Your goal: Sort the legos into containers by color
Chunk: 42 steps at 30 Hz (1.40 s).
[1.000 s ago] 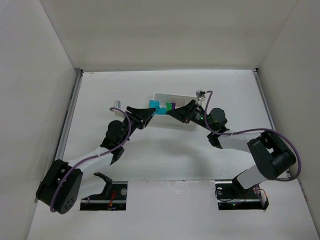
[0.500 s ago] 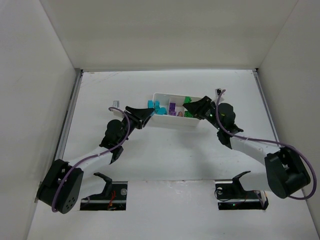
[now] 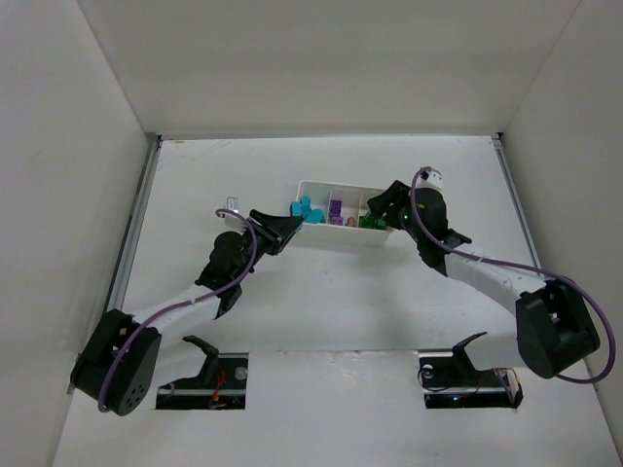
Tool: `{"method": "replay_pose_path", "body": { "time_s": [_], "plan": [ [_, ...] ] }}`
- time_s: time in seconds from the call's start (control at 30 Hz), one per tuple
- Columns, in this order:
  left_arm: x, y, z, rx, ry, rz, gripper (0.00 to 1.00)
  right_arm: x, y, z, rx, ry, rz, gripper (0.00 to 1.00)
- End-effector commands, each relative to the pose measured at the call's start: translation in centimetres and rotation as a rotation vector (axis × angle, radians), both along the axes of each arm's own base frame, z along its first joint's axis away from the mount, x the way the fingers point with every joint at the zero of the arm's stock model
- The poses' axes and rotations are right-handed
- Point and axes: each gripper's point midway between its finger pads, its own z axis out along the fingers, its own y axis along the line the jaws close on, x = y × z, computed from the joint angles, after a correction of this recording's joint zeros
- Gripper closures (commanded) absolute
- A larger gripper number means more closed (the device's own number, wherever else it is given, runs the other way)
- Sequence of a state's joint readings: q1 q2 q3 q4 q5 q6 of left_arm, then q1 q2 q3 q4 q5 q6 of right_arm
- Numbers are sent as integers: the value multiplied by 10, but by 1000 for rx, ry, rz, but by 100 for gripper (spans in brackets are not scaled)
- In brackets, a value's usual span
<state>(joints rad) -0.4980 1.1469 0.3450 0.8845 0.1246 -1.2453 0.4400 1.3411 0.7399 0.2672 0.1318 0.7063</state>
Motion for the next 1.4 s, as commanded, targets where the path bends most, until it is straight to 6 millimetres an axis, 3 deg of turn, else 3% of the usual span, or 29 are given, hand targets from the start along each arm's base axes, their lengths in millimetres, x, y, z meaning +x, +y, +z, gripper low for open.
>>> {"method": "replay_pose_path", "body": {
  "time_s": [0.0,0.2,0.3,0.43,0.53,0.63,0.77,0.87,1.17,1.37],
  "plan": [
    [5,-2,37,-3,-106,9,84,7,-4,16,-26,-34,-39,34],
    [14,-7,39,53,-104,14,84,-8,-13,31,16,-107,-59,36],
    [21,-15,42,112,-115,10,84,-23,-13,36,39,-177,-43,48],
    [35,-27,38,249,-110,15,84,-36,-26,17,39,-191,-102,73],
    [49,-35,23,415,-76,21,85,-42,-32,2,8,-182,-149,75],
    [62,-34,8,585,-41,38,85,-47,-33,2,-25,-206,-170,69],
    [78,-33,-6,757,-3,48,84,-48,-33,10,-52,-251,-186,45],
    [90,-34,-17,813,23,31,84,-48,-32,9,-56,-257,-179,38],
    [112,-42,-50,949,108,-30,81,-55,-29,10,-34,-270,-165,32],
    [117,-41,-52,988,112,-28,74,-53,-26,10,-31,-265,-158,32]
  ]
}}
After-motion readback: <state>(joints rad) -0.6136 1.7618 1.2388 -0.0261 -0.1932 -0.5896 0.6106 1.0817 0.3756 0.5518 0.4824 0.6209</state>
